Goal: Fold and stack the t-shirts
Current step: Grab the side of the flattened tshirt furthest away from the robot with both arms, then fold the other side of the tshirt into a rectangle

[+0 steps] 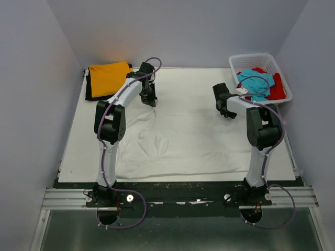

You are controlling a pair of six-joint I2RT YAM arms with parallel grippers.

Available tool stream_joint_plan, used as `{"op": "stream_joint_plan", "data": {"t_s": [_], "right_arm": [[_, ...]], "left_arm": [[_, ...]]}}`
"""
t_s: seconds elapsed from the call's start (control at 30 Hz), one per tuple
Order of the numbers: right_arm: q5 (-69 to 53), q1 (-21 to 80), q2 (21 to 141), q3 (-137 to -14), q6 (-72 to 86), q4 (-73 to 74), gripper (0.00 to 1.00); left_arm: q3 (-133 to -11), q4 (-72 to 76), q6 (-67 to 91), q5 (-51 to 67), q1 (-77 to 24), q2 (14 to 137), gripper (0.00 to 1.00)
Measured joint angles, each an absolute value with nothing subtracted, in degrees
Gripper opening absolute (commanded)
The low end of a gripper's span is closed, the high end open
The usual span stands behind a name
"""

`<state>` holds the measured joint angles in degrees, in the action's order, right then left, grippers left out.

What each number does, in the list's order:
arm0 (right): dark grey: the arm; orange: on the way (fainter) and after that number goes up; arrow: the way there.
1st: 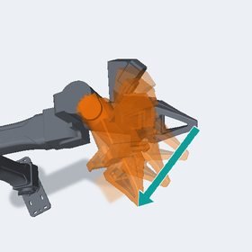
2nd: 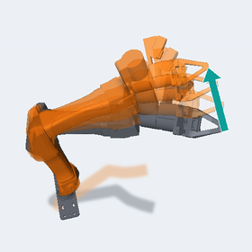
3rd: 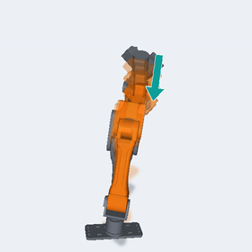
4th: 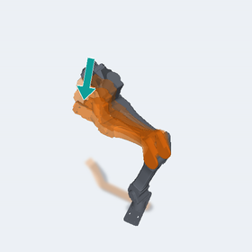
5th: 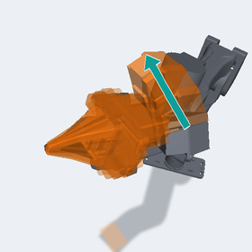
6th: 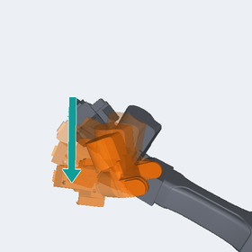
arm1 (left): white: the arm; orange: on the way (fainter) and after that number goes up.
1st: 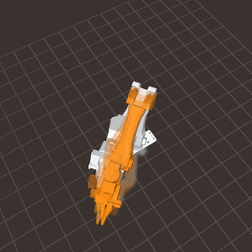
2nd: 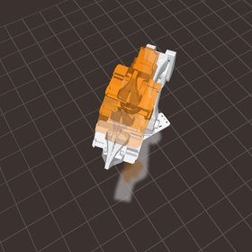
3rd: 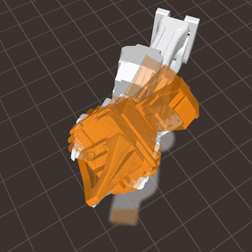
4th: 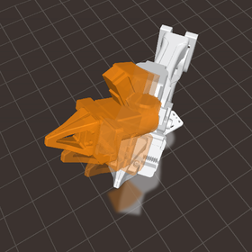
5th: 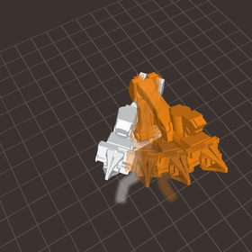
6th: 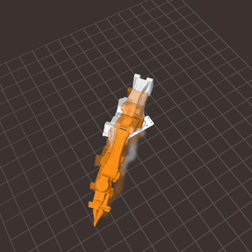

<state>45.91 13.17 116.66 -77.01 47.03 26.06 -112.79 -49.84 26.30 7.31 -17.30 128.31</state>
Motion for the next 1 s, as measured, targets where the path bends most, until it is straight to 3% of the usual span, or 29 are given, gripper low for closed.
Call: {"op": "stream_joint_plan", "data": {"t_s": [0.23,0.33,0.7,1.0], "right_arm": [[46.46,13.17,116.46,-76.42,47.79,26.65,0.2],[46.41,13.17,116.75,-76.84,46.37,26.74,0.01],[44.07,13.17,117.43,-78.87,41.69,23.42,0.01],[38.94,13.61,103.35,-66.06,40.36,20.88,0.01]], "left_arm": [[-112.71,-49.8,26.11,7.64,-16.99,128.31,0.0],[-112.88,-49.82,25.89,8.29,-16.78,128.4,0.0],[-121.93,-50.89,24.86,8.58,-15.46,132.25,0.0],[-102.96,-44.77,25.19,8.14,-15.64,123.28,0.0]]}}
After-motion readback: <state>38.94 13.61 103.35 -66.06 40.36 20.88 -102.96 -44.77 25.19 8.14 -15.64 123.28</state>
